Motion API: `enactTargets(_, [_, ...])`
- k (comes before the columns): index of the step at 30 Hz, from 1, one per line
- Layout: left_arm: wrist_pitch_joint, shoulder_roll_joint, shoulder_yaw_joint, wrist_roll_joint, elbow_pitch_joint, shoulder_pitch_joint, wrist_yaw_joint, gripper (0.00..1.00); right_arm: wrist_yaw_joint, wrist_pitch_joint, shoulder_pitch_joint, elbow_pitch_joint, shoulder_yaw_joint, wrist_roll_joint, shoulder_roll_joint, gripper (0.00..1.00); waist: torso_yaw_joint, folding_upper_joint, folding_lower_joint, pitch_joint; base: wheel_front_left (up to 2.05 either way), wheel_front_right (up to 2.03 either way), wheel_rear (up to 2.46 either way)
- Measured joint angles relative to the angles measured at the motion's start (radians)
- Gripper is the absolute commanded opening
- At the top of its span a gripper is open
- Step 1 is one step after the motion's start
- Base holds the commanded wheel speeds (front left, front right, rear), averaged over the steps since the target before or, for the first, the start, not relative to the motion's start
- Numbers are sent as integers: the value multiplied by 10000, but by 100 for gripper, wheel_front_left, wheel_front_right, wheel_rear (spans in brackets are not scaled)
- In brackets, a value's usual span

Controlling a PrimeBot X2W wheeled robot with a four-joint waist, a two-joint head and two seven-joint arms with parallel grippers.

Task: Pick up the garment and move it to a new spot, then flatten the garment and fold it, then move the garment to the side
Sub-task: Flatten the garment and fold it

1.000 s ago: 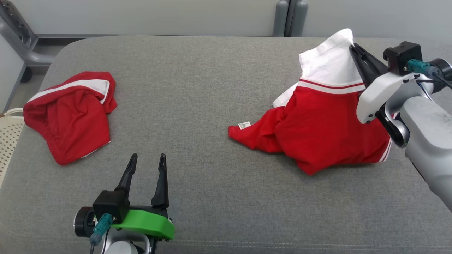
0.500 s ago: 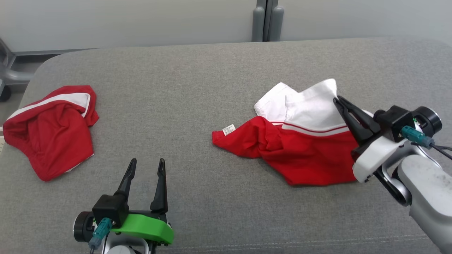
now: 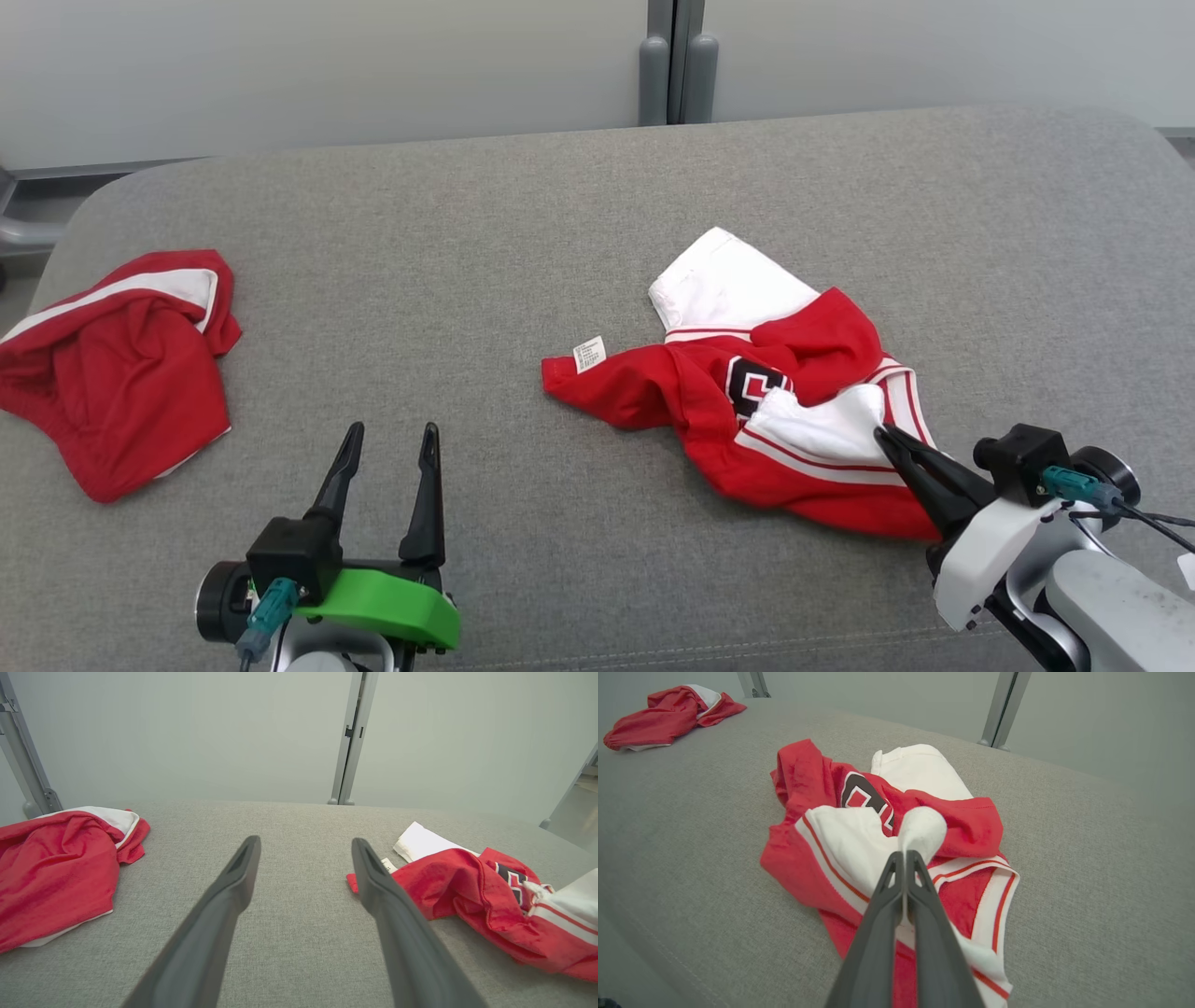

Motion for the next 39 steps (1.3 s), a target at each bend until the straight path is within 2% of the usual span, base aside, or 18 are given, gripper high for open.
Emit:
enactTargets(1, [0,0,2,0,2,2,-2,100,0,0,-20,-8,4,40,2,35,-2,0,0,-6,0,0,0])
enactTargets(2, [0,0,4,0,2,8,-2,100,0,0,-66,-77,-44,81,8,75,-3,0,0,-13,0,0,0])
enactTargets(3, [0,0,12,0,2,18,-2,100,0,0,-122,-159,-142,134,27,100,-3,0,0,-22,0,0,0])
enactTargets(15, [0,0,-21,-33,-21,132,2,100,2,0,-204,-176,-1195,-77,-102,100,234,0,0,-70,0,0,0])
enactTargets(19, [0,0,12,-33,-36,132,2,100,0,2,-410,1221,-1348,-196,27,100,337,0,0,-26,0,0,0])
enactTargets(25, [0,0,-29,-33,-38,123,0,100,0,343,-1677,2995,-1212,-301,552,100,465,0,0,105,0,0,0])
enactTargets(39, [0,0,-182,-63,-82,-185,0,100,0,1060,-3669,6055,-472,167,1333,100,836,0,0,715,0,0,0])
